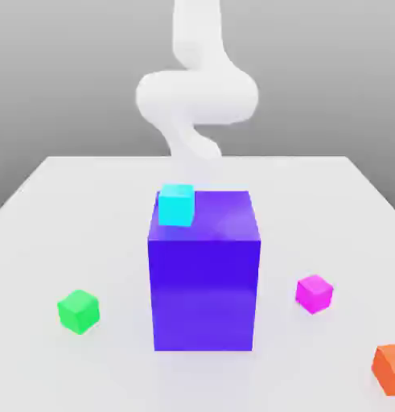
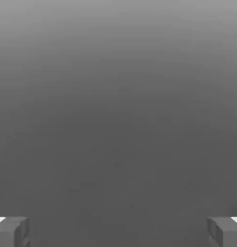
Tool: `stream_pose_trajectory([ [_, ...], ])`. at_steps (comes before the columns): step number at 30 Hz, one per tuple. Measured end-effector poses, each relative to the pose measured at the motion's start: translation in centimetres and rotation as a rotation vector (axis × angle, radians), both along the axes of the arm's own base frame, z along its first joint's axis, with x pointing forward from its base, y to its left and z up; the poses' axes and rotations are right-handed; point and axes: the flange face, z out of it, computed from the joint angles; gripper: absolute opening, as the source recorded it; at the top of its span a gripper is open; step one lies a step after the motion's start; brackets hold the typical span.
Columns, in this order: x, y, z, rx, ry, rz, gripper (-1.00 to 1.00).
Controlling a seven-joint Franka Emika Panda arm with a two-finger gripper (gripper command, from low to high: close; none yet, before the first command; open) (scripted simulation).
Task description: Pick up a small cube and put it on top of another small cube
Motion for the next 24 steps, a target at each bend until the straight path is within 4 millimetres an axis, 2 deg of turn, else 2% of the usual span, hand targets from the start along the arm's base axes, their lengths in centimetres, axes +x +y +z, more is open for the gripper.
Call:
stream_pose_trajectory([
  [6, 3.8, 3.4, -8.0, -0.071, 0.101, 0.272, 0.0],
  [12, 5.5, 8.1, -16.2, -0.156, 0.188, 0.542, 0.0],
  [18, 4.8, 13.1, -24.5, -0.256, 0.263, 0.816, 0.0],
  [24, 2.2, 17.5, -32.3, -0.371, 0.324, 1.091, 0.0],
])
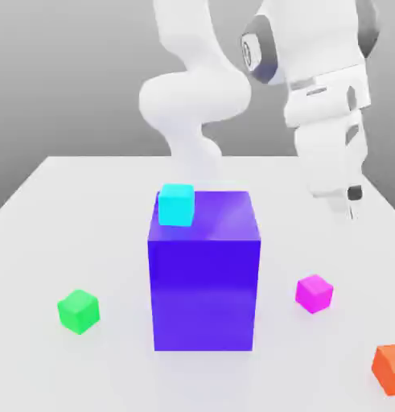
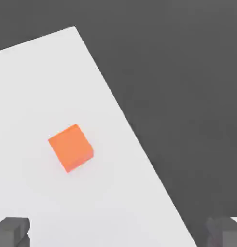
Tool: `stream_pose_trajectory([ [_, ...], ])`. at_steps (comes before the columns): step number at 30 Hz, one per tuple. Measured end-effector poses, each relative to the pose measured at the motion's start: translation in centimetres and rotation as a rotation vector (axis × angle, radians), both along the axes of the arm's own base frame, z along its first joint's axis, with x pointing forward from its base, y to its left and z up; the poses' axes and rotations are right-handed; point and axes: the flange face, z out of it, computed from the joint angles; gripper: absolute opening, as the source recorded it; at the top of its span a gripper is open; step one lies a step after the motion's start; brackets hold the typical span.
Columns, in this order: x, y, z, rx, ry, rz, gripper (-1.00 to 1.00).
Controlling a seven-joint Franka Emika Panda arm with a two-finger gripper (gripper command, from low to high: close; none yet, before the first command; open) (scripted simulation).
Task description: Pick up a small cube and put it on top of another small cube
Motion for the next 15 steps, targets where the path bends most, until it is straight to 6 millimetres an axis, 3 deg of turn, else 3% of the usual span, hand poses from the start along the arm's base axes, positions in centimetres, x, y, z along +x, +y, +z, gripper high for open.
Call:
stream_pose_trajectory([
  [7, -4.9, 3.3, -8.0, -0.123, 0.045, 0.333, 0.0],
  [15, -11.4, 4.6, -15.1, -0.27, 0.071, 0.722, 0.0],
])
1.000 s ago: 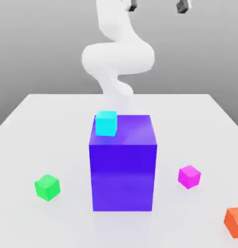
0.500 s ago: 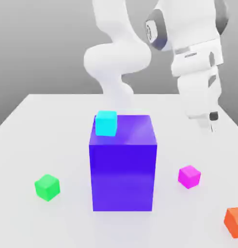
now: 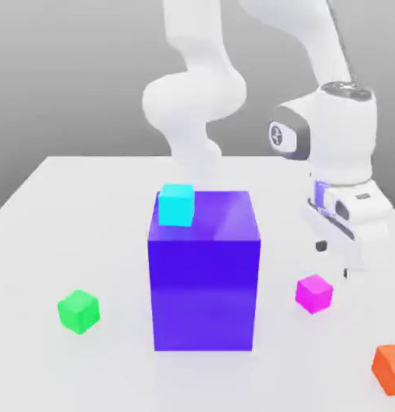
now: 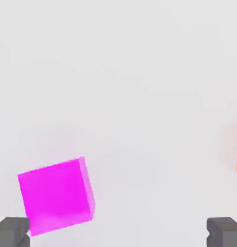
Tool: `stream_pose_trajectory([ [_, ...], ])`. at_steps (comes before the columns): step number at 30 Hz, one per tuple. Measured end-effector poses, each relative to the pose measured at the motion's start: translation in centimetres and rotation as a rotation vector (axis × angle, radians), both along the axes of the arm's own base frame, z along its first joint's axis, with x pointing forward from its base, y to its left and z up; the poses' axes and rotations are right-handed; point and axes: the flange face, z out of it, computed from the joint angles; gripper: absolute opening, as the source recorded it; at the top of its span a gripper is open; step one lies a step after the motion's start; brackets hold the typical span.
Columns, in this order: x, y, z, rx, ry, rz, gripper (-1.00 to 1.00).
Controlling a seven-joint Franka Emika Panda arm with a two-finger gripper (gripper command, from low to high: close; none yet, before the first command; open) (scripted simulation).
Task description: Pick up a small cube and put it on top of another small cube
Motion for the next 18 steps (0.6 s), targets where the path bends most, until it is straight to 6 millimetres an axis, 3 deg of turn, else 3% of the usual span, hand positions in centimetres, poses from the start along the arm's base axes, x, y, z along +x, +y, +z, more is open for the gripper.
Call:
stream_pose_trajectory([
  [3, -1.2, -0.1, -1.5, -0.031, -0.001, 0.09, 0.0],
  [18, -0.5, 0.0, -6.0, -0.033, -0.015, 0.103, 0.0],
])
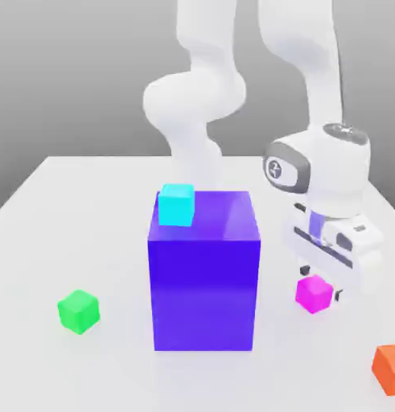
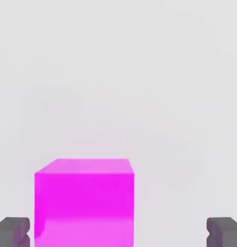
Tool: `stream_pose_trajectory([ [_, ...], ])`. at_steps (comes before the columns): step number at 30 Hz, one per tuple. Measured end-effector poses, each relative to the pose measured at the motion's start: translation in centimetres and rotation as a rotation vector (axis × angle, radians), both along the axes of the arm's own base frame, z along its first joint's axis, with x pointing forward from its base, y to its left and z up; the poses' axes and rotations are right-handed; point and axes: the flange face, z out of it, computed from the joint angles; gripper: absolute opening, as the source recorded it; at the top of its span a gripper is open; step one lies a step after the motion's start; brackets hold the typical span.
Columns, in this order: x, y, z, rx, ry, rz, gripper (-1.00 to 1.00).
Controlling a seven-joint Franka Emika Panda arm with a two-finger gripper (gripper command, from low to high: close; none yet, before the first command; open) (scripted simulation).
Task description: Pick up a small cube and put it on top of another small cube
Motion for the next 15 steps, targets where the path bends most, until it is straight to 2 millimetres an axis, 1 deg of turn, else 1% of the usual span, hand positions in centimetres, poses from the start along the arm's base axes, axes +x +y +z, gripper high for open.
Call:
stream_pose_trajectory([
  [4, -0.7, -0.3, -1.8, -0.004, 0.012, -0.004, 0.0],
  [5, -0.8, -0.3, -2.2, -0.004, 0.015, -0.005, -1.0],
  [11, -1.0, -0.4, -2.4, -0.006, 0.018, -0.006, -1.0],
  [15, -0.4, -0.2, -1.1, -0.003, 0.008, -0.002, -1.0],
])
